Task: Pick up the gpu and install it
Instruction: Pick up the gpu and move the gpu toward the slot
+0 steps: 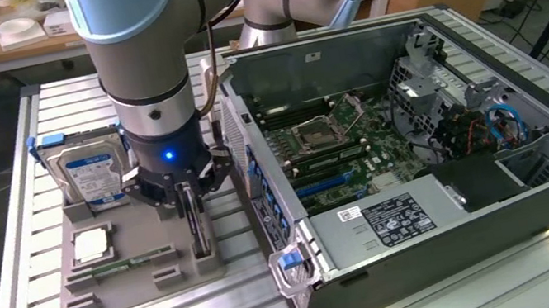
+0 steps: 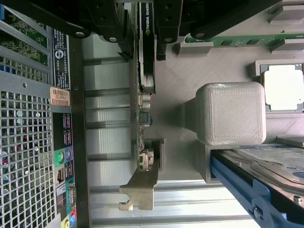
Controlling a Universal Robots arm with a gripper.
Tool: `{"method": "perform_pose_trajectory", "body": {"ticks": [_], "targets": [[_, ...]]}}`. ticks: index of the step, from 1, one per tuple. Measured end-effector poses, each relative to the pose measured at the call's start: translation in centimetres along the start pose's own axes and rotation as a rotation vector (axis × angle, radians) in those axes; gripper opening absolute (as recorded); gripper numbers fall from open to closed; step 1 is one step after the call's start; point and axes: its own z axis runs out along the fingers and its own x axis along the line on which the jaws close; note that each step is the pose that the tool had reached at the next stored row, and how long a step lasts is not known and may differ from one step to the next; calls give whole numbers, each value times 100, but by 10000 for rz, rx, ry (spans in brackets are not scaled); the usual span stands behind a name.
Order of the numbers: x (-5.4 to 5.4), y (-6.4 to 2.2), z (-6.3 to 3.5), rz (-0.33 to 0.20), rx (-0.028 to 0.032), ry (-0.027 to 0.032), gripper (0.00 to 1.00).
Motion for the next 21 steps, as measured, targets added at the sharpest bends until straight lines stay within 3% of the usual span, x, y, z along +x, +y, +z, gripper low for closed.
{"method": "perform_pose_trajectory", "body": {"ticks": [11, 13, 14, 21], "targets": [[0, 0, 1, 0, 0, 1, 33], [0, 0, 0, 0, 0, 2, 32], [0, 0, 0, -1, 0, 2, 26], [0, 0, 1, 0, 0, 1, 26]]}}
